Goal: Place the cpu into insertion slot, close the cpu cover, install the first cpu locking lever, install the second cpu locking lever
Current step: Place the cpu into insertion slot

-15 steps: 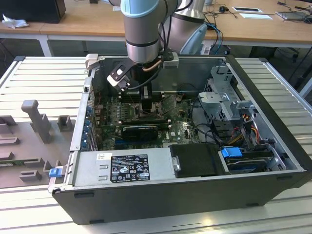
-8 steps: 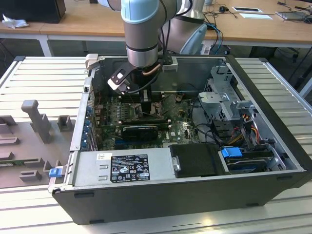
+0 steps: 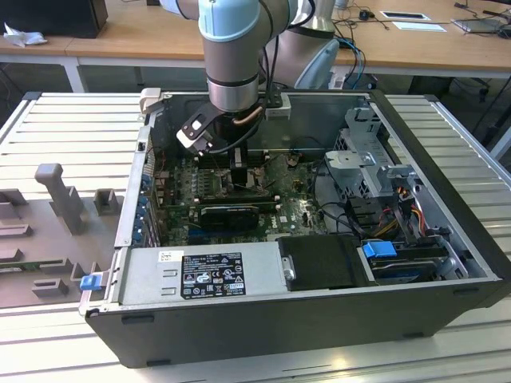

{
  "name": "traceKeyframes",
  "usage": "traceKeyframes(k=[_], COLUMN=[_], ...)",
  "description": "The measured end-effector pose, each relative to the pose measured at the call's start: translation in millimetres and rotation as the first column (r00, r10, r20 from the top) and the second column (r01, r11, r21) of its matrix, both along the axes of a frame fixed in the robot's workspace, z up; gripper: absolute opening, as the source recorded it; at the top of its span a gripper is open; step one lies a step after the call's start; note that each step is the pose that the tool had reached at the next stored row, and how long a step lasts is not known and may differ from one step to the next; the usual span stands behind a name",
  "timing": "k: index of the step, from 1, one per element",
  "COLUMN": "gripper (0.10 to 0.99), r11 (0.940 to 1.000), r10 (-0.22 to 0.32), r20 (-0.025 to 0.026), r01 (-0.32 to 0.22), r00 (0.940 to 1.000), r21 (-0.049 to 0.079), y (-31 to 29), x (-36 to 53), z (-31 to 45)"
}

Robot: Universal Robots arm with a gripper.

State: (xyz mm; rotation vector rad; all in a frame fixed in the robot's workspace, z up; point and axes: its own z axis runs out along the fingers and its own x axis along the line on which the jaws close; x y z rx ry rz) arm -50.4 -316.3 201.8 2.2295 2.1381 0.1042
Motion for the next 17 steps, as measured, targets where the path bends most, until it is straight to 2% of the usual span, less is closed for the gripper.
traceKeyframes(k=[4, 5, 14, 17], gripper=[0.541, 0.604, 0.604, 0.400], r11=[1.0000, 1.0000, 1.0000, 1.0000], r10=[0.000, 0.000, -0.002, -0.006], r20=[0.0000, 0.0000, 0.0002, -0.0009], r01=[0.000, 0.000, 0.002, 0.006], r00=[1.0000, 1.0000, 1.0000, 1.0000], r21=[0.000, 0.000, 0.000, 0.000], y=[0.0, 0.0, 0.1, 0.0], x=[0.0, 0.0, 0.0, 0.7], z=[0.0, 0.0, 5.0, 7.1])
